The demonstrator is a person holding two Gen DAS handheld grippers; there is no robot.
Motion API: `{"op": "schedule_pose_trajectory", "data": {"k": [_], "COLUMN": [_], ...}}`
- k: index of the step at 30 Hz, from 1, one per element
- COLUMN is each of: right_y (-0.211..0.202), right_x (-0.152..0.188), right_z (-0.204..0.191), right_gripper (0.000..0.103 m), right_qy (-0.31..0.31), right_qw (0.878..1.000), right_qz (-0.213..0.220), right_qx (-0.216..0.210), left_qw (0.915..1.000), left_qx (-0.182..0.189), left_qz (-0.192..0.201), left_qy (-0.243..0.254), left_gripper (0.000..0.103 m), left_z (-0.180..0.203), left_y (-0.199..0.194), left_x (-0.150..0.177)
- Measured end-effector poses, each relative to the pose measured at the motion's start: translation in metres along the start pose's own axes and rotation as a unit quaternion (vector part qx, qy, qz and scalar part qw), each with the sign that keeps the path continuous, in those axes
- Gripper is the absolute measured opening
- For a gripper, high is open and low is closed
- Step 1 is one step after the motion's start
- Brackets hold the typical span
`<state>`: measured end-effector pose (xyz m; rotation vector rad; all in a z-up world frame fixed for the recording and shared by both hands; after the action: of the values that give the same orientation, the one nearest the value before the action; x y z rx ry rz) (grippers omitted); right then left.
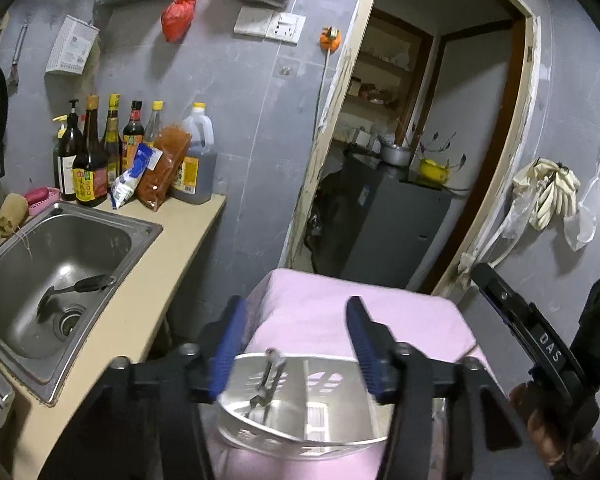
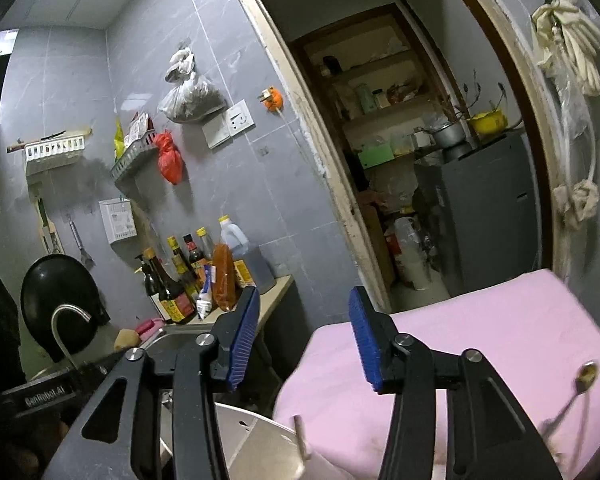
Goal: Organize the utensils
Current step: 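Carry both items over the white caddy and open both tools to drop them, then move both tools back to the utensil pile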
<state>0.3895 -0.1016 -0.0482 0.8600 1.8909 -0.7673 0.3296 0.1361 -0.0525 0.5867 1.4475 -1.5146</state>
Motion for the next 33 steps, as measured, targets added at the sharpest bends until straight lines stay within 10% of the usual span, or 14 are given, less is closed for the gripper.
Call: {"op": "schedule_pose_trajectory", "data": {"k": [11, 18, 33], "right_y": [-0.100, -0.154, -0.196], "right_x": [-0.053, -0.073, -0.058], "right_z": [0.038, 0.068, 0.169], "right_gripper": [0.080, 0.097, 0.098], "right_qy": [-0.052, -0.075, -0.052], "right_qw": [0.997, 0.992, 0.989], "right_qz": [0.028, 0.033, 0.000], "right_qx": [0.057, 0.091, 0.139], "left_qw": [0.9978, 0.9946, 0.9938], "left_qx": [0.020, 0.030, 0.041], "left_qz": [0.062, 0.093, 0.066], "left_qy": [0.011, 0.035, 0.078], "left_gripper": [0.097, 0.102, 0.102], "left_z": [0.074, 0.134, 0.230], "left_y": [-0.042, -0.064, -0.051], "left_x": [-0.012, 0.000, 0.056]}}
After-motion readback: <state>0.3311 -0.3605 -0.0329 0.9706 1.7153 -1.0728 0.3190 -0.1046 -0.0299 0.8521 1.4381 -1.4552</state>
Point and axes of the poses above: each gripper's, at about its wrist camera, not at the fingertips, and y roughly the way its jaws point, z to its right, x to its underside, the point moved 5 cm from there along y, roughly the way its jaws point, and after that the axes turned 9 degrees about -x, right-handed, at the moved point
